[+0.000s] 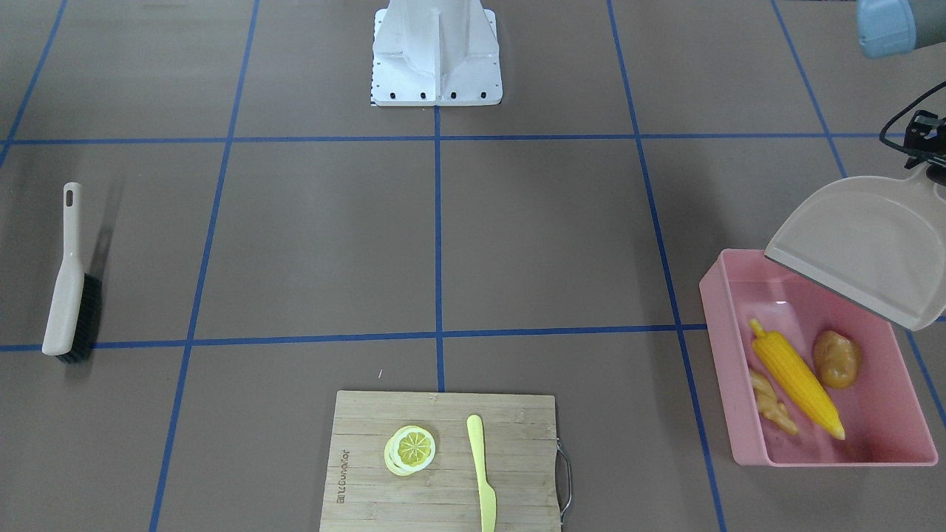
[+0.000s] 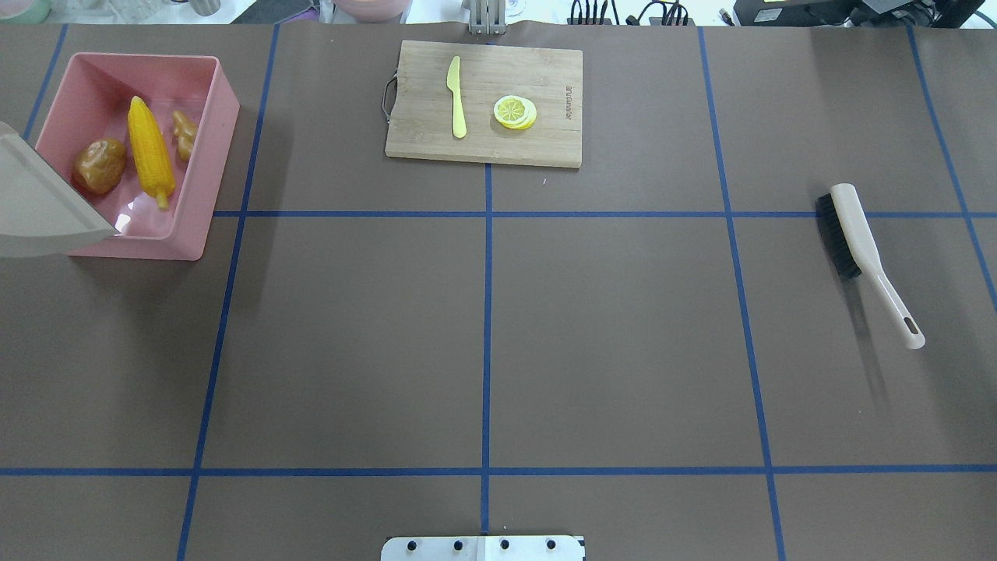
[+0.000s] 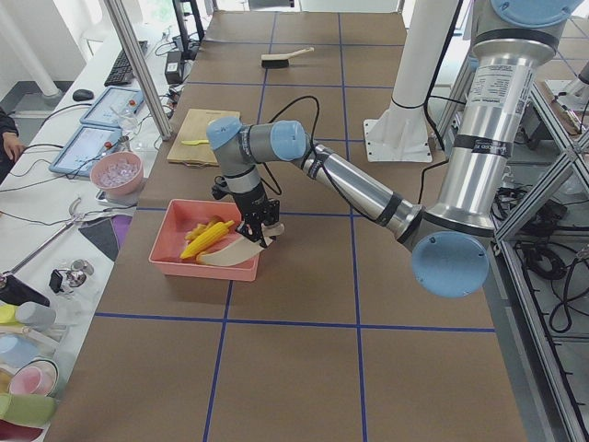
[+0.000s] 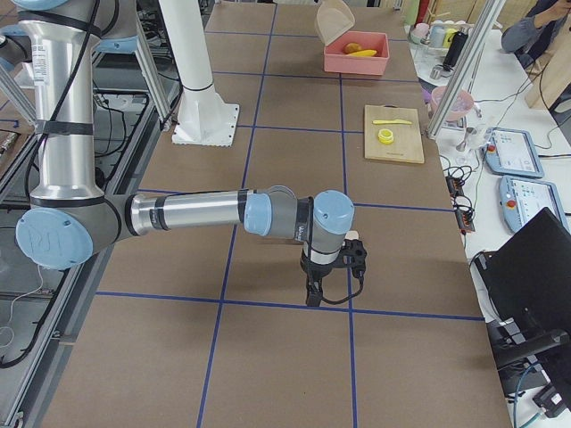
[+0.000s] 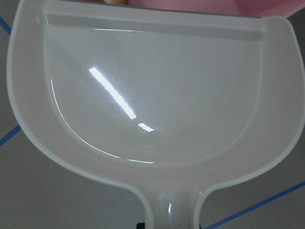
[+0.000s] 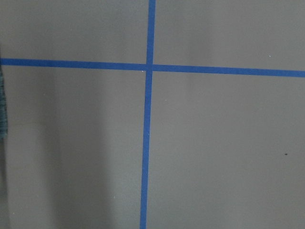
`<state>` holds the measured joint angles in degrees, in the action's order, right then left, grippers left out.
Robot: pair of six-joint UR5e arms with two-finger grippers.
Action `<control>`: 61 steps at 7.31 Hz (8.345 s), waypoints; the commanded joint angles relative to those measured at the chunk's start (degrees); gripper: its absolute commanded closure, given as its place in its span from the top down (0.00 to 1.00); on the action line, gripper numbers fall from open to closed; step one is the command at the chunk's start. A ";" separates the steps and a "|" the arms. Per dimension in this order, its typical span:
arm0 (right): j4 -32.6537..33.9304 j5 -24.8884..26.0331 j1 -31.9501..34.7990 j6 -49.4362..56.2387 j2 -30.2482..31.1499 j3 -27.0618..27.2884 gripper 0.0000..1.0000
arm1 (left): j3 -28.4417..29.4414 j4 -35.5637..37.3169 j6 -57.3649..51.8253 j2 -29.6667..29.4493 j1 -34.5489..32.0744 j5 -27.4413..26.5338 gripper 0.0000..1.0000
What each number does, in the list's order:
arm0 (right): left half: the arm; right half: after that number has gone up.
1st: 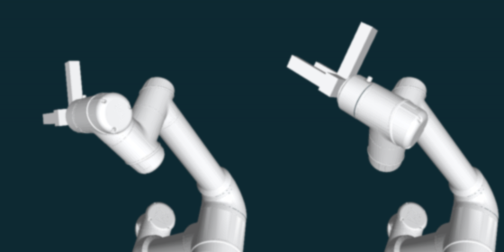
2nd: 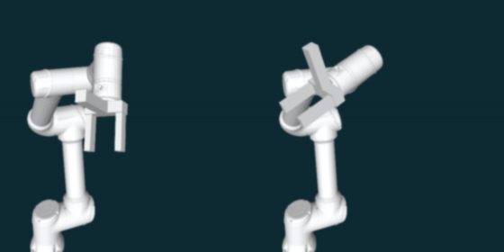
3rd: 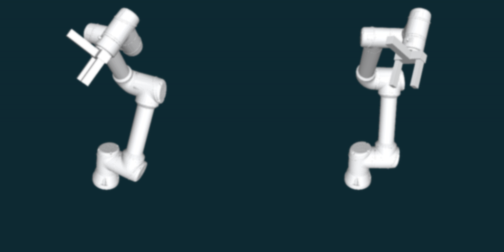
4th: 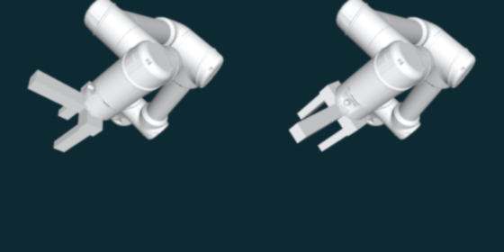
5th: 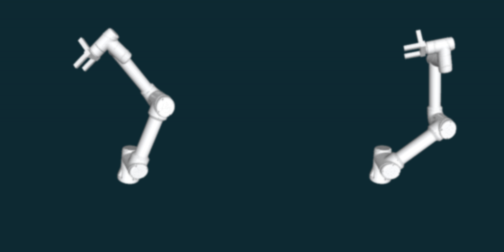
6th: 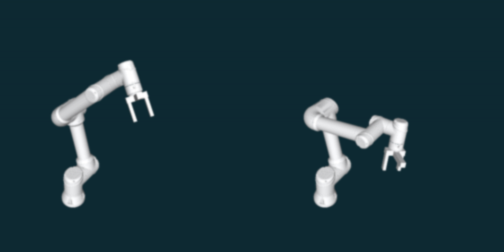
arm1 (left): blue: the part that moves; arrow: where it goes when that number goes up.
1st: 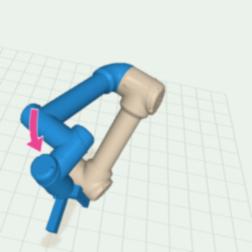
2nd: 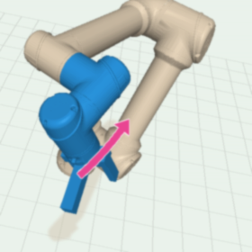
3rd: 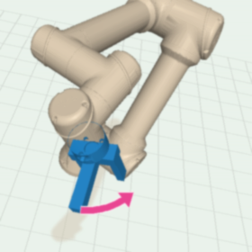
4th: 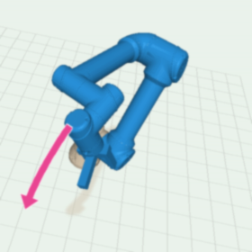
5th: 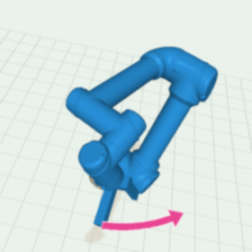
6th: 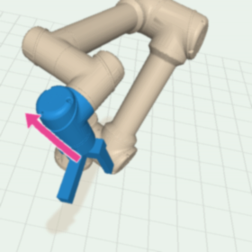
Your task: Sweep and dump trash into bin
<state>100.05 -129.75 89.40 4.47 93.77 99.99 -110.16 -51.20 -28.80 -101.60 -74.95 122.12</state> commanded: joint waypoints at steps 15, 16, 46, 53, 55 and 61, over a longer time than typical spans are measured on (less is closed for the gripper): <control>-6.97 3.63 -0.63 -0.86 4.58 4.50 1.00 | -7.36 -26.28 -4.42 -7.40 21.64 10.77 0.00; -6.97 3.63 -0.63 -0.86 4.84 4.25 1.00 | -4.04 -32.24 -2.51 -7.56 26.48 10.77 0.00; -6.62 1.35 -0.63 -0.69 5.11 3.02 1.00 | -2.26 -32.23 33.81 1.21 -0.33 10.94 0.98; -6.62 1.43 -0.63 -0.69 5.11 3.02 1.00 | 8.28 -31.59 33.20 18.26 -15.90 11.47 0.98; -6.62 1.43 -0.63 -0.69 5.11 3.02 1.00 | 10.83 -31.59 33.11 18.63 -16.71 11.38 0.98; -6.44 1.43 -0.63 -0.69 5.11 3.02 1.00 | 11.29 -31.59 33.28 17.92 -16.81 11.38 0.98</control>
<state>93.60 -128.32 88.77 3.78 98.88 102.94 -98.90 -82.79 4.45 -83.60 -91.80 133.50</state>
